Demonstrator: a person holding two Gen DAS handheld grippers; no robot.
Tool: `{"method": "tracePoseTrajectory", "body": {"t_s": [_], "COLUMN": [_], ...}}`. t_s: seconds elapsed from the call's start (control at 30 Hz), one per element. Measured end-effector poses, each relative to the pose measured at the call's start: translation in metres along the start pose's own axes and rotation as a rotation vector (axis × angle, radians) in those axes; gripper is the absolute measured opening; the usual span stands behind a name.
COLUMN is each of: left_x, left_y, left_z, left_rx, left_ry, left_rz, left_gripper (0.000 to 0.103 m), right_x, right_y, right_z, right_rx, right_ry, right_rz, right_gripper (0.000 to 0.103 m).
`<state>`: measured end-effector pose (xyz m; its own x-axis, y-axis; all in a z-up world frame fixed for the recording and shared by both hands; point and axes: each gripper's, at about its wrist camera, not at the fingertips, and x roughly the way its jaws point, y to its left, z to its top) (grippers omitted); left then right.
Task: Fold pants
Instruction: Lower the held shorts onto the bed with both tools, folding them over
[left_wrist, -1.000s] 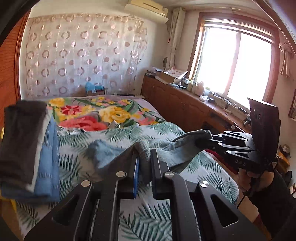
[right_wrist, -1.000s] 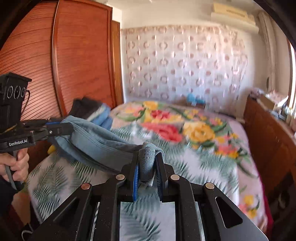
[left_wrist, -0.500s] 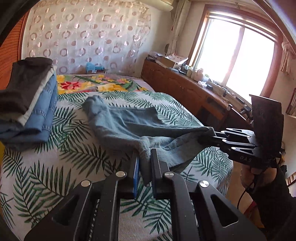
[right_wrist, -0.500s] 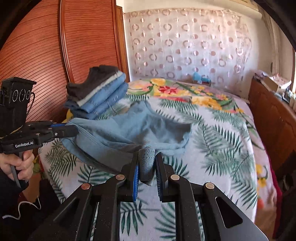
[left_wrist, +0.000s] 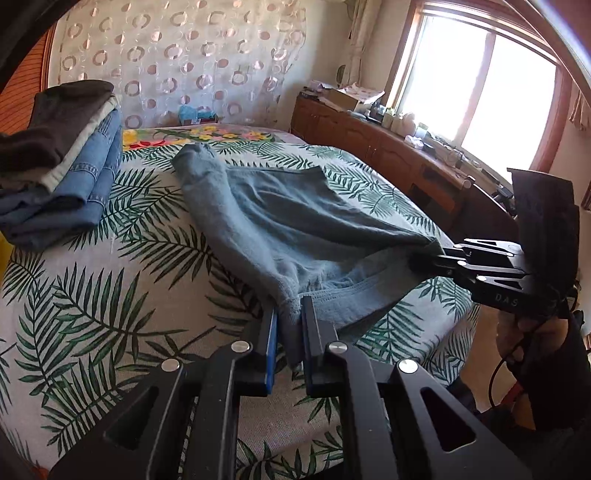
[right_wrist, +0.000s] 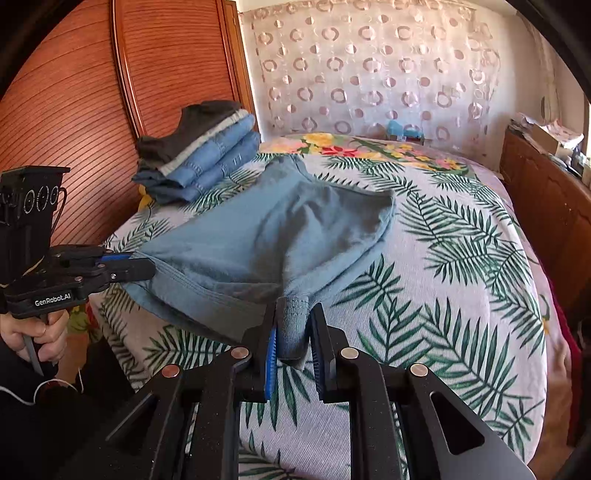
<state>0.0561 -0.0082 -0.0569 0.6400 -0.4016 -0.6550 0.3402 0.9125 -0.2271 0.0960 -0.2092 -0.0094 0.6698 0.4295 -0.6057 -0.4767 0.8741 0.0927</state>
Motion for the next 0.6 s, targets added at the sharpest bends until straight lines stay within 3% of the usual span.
{"method": "tracePoseTrajectory", "body": {"t_s": [0.13, 0.33, 0.43, 0.5, 0.6], "left_x": [0.009, 0.018, 0.020, 0.024, 0.034], "left_y": [0.000, 0.005, 0.006, 0.008, 0.010], "left_z": [-0.004, -0.008, -0.009, -0.010, -0.014], "left_rx": [0.000, -0.027, -0.031, -0.038, -0.045], "left_ry": [0.014, 0.050, 0.050, 0.062, 0.102], "left_rz": [0.008, 0.023, 0.023, 0.033, 0.056], "left_gripper": [0.012, 0.021, 0.030, 0.048, 0.049], "right_x": [0.005, 0.013, 0.014, 0.015, 0.015], "right_y": [-0.002, -0.004, -0.003, -0.001, -0.002], "right_z": [-0.003, -0.006, -0.007, -0.008, -0.010], "right_rx": [0.010, 0.027, 0.033, 0.034, 0.043], "right_ry": [0.022, 0.041, 0.049, 0.053, 0.054], "right_rz": [-0.001, -0.007, -0.008, -0.011, -0.007], "right_gripper": [0.016, 0.016, 0.016, 0.016, 0.016]}}
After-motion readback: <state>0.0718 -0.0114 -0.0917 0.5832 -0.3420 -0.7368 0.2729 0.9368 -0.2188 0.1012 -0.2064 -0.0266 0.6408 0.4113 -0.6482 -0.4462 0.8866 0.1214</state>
